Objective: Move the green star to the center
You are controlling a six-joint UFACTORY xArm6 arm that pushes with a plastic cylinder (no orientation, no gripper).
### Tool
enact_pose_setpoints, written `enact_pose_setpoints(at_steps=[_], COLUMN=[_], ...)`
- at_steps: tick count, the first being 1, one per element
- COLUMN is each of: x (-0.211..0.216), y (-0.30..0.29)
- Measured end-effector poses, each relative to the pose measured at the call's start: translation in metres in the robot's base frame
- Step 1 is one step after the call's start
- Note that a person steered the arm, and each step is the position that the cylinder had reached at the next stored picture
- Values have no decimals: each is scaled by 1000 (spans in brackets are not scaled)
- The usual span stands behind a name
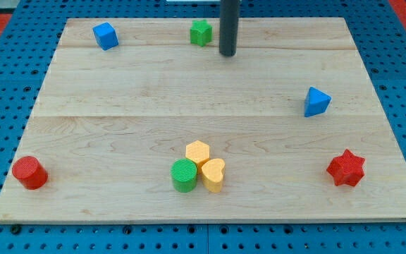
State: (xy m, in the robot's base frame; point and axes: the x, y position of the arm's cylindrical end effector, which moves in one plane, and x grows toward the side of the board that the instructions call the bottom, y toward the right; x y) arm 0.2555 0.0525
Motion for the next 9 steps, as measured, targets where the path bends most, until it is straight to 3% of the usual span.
enact_pose_setpoints(at_steps=[1,2,3,4,5,6,8,9], x=[-58,-55,30,67,8,6,121,100], y=[-14,-82,-82,-74,-78,-30,-50,-44])
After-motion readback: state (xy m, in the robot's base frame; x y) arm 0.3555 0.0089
